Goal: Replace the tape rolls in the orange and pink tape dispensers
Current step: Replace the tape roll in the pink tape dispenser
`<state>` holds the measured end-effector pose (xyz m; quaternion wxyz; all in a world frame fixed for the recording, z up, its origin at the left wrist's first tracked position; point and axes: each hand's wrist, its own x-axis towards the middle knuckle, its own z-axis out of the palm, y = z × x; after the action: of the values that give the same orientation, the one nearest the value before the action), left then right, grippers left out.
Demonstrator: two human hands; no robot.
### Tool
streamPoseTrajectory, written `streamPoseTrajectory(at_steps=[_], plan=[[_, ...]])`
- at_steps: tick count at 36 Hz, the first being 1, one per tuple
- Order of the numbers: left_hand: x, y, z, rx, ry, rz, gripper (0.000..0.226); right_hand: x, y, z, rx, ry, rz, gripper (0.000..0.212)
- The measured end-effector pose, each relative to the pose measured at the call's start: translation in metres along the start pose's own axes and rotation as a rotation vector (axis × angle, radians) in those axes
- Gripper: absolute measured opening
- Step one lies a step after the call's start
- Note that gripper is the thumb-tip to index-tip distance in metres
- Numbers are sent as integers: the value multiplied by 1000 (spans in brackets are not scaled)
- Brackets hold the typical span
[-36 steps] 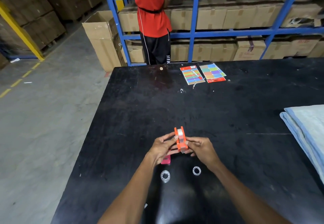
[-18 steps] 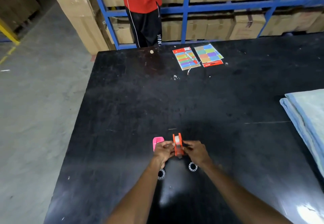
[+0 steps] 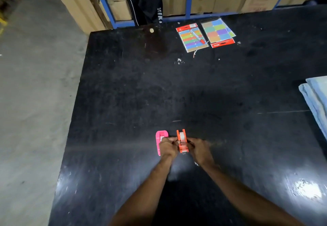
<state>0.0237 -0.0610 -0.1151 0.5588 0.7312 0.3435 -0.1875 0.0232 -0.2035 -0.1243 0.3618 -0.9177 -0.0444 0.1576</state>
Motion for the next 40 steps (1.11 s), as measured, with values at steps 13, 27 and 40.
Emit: streamPoseTrajectory(at_steps=[13,27,40], plan=[[-11,27,-33,-61,-20,90,26,-8,-10,-21,-70,25,18,21],[-20,2,-151,471,-131,364,69,7,-80,-23,-253,-12,-214,13],[6,-21,-119,626,-301,449,125,29,-108,15,-597,-231,-315,33]])
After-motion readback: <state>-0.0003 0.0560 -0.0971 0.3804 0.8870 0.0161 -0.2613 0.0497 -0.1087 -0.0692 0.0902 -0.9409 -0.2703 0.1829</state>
